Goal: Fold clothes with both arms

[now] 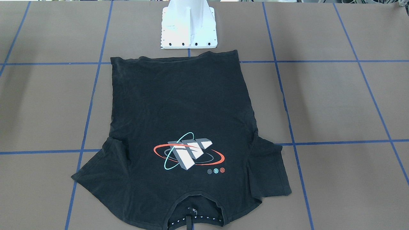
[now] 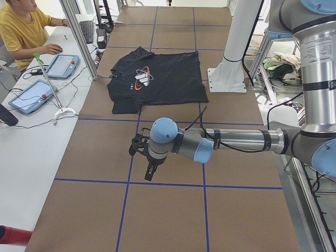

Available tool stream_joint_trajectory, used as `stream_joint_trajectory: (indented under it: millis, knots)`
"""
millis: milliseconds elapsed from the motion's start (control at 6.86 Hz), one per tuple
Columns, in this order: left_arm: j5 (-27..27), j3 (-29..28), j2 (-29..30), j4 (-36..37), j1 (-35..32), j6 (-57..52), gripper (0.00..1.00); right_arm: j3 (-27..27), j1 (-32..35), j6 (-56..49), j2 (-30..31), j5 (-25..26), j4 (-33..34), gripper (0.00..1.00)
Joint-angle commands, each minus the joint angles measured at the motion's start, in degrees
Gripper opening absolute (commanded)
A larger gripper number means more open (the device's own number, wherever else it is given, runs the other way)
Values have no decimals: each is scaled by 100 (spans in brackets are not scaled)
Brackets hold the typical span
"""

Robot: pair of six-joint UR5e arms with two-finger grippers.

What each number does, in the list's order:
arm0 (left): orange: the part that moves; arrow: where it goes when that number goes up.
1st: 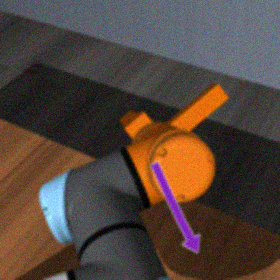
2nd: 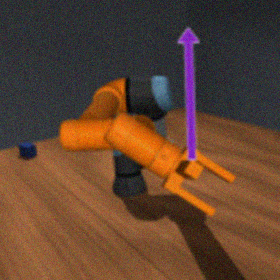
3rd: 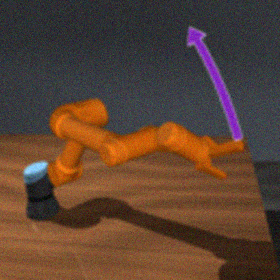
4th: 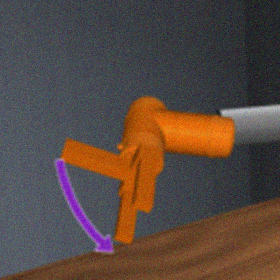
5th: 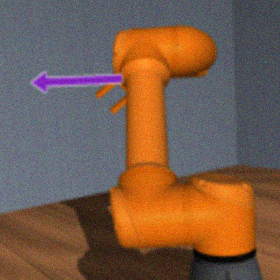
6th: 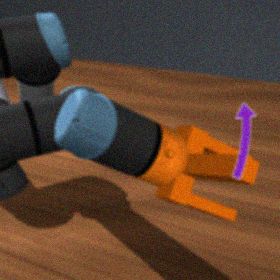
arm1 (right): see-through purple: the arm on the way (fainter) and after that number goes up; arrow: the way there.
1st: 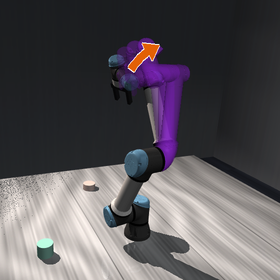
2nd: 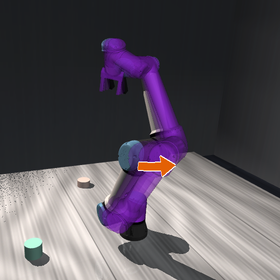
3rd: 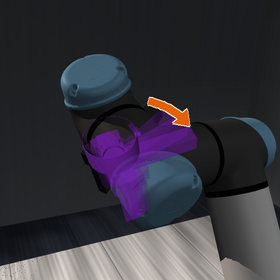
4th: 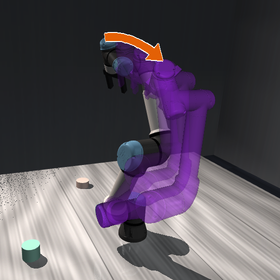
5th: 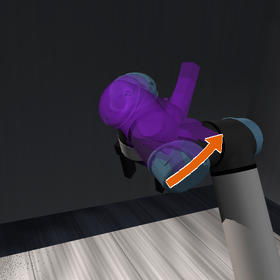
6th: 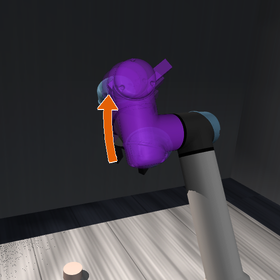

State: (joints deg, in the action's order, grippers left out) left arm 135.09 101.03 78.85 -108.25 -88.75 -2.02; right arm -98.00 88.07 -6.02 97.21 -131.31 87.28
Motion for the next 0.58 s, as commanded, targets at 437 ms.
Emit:
stream_joint_trajectory:
  millis: [437]
  knots:
    - [52,66,7,-283,7,9,100,-166,0,-13,-18,-18,-18,100]
